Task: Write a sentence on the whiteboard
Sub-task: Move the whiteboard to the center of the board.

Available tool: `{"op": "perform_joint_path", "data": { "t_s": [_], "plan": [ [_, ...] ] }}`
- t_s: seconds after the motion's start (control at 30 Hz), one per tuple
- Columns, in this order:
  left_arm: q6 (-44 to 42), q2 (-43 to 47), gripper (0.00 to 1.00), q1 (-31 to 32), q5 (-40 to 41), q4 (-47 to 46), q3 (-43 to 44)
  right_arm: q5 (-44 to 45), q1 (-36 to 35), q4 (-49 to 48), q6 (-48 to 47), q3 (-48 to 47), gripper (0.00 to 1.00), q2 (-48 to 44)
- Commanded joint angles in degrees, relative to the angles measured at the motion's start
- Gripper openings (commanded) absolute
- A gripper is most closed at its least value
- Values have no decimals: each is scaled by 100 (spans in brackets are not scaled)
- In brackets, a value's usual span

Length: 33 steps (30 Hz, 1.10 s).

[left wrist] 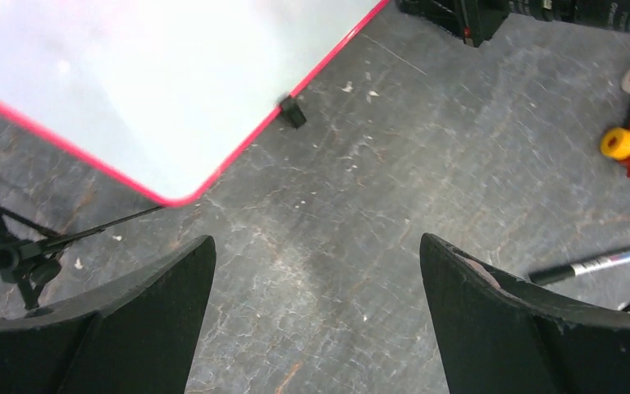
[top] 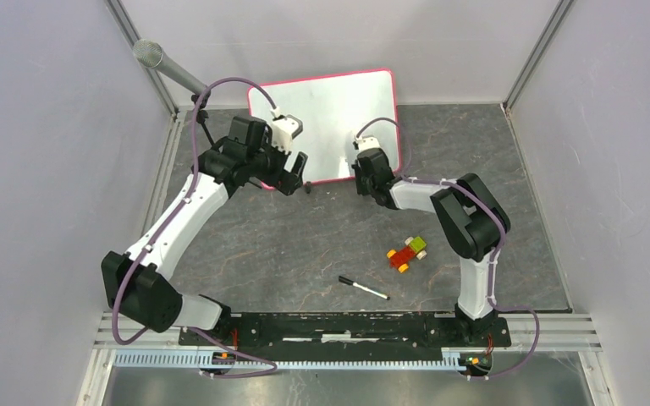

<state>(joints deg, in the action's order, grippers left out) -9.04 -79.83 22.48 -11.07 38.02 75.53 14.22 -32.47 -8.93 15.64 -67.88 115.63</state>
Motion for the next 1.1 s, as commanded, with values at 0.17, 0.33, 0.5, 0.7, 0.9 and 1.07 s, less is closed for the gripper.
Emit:
{"op": "perform_joint_path", "data": {
  "t_s": [0.17, 0.33, 0.5, 0.7, 0.9, 1.07],
  "plan": [
    [-1073, 94, 100, 682, -627, 1229, 379, -1657, -288, -127, -1249, 1133, 0, -885],
    [-1341, 113, 100, 972, -738, 1655, 519, -2021, -435, -115, -1719, 1565, 0, -1243],
    [-1578, 168, 100, 1114, -951, 1972, 560, -2469, -496, -21, -2219, 2008, 0, -1576],
    [-1889, 135, 100, 1145, -1230, 2312, 581, -2992, -586, -83, -2640, 2284, 0, -1889],
    [-1850, 126, 100, 1145, -1186, 2350, 695, -3201, -580, 412, -3366, 2303, 51, -2356],
    [-1743, -6, 100, 1145, -1248, 2509, 846, -3342, -586, 607, -3912, 2687, 82, -3144]
  ]
}}
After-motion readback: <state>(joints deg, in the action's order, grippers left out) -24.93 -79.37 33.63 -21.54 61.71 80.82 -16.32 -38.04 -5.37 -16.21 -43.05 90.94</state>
